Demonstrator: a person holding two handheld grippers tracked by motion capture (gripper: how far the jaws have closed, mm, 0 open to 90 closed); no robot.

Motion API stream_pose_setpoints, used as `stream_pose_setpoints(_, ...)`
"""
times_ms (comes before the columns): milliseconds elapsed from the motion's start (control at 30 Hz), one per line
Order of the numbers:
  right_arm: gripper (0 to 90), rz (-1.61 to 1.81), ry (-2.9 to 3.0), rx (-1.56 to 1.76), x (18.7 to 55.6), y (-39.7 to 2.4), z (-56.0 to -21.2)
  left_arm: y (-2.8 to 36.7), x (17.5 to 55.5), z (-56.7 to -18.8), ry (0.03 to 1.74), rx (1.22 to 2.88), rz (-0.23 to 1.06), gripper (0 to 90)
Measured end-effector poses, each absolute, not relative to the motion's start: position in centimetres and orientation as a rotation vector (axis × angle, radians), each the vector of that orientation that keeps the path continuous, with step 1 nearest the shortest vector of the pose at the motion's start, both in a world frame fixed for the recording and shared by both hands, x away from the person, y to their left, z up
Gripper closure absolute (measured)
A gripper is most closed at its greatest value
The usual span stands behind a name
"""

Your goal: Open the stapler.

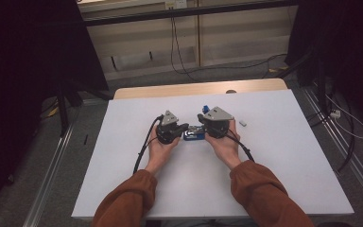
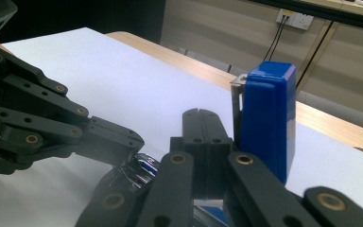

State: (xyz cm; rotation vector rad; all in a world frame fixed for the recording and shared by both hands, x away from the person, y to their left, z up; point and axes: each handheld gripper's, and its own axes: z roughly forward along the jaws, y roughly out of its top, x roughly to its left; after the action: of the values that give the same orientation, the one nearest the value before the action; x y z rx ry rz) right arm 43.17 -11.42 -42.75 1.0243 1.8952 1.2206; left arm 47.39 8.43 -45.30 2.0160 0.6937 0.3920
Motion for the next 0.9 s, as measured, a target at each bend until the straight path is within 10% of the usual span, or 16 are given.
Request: stream_pose_setpoints(900, 90.0, 1.167, 1.874, 1.043, 42.9, -13.0, -42.2, 8.3, 47.3, -45.3, 0.695, 2.021, 0.396, 90.0)
